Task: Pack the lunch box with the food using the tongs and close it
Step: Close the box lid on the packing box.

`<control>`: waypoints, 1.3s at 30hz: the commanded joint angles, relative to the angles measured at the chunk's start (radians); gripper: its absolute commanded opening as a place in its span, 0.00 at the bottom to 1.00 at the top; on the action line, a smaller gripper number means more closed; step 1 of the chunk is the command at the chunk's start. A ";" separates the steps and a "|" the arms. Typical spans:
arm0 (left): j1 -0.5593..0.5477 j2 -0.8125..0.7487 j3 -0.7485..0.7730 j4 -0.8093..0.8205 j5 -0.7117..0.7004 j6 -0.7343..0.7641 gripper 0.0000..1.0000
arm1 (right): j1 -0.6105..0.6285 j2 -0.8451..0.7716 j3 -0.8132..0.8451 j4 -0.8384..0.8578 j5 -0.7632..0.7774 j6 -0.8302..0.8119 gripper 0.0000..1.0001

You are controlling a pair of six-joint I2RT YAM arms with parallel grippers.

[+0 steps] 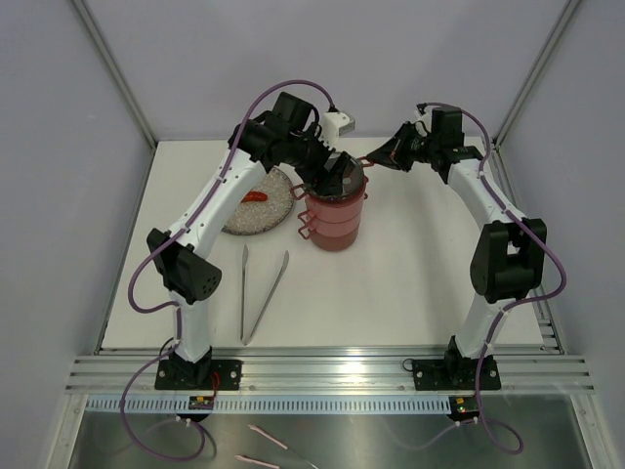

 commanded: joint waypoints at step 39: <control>0.079 -0.209 -0.162 0.263 0.056 -0.252 0.80 | -0.019 -0.051 0.034 -0.143 -0.056 -0.239 0.00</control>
